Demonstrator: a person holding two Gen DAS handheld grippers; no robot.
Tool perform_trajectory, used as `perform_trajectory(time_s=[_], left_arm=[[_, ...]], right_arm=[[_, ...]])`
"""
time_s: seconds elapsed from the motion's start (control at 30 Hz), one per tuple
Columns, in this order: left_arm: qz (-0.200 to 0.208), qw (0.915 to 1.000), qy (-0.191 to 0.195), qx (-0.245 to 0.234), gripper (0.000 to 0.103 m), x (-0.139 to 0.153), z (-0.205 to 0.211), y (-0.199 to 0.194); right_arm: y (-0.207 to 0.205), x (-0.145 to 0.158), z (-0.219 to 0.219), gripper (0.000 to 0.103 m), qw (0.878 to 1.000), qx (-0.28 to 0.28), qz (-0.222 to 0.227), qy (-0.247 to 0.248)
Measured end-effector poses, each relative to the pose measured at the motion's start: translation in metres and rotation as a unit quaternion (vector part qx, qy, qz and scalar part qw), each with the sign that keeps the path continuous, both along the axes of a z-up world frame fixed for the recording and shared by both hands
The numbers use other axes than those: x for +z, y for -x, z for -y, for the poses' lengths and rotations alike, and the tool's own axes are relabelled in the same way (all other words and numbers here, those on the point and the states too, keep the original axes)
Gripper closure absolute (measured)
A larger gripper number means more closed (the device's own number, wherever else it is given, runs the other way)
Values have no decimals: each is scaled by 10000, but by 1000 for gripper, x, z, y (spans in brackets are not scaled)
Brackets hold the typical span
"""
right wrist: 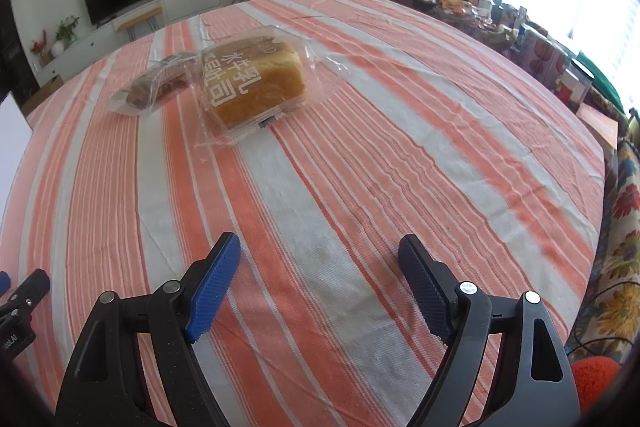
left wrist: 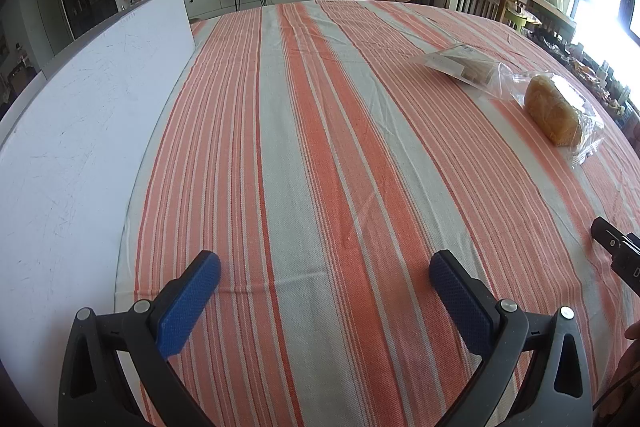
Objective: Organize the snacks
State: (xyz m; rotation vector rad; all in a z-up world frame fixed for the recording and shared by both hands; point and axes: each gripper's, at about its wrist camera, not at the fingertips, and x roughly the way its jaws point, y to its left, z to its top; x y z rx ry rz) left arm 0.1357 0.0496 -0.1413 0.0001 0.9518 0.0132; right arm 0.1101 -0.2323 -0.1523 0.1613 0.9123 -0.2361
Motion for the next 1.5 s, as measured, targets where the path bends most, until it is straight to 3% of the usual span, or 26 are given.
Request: perform_trajectory(time_s=[0.43,0.53,0.63,0.77,0.93,1.1,1.23,1.33,1.4,1.47,1.5], left_arm=[[-8,10000,16,12,0,-1,0,-3],[-343,9993,3,113,0,0,0,-13],[-843,9962,190,-91,1,8,1,-38],[-514,9952,446,-702,1,48,14,-78],[-398,9809,96,-1900,1,79,66,-144],[-656,9562,-342,-2834,1,65,131,-196],[-1000,9446,-629,-3064,1,29,158,-229],[-1305,9444,-709,-2935,0,2,160,-241],[-1131,9517,-312,-2838,17,0,153,-239],[-905,9539,-243,-2850,39,2,151,-231],[-883,9554,-295,-2803,45,3,150,-226]], right_arm=[[0,0,0,17,10000,10,18,-7],[0,0,0,17,10000,13,19,-9],[0,1,0,17,10000,15,23,-12],[0,0,0,16,10000,15,24,-12],[0,1,0,16,10000,25,24,-16],[-2,1,-2,15,10000,57,23,-26],[-3,1,-2,15,9999,91,25,-35],[-4,1,-1,15,9999,120,30,-44],[-4,0,-1,15,9999,123,33,-45],[-5,0,0,15,9999,120,33,-44],[-5,0,0,15,9999,120,37,-44]])
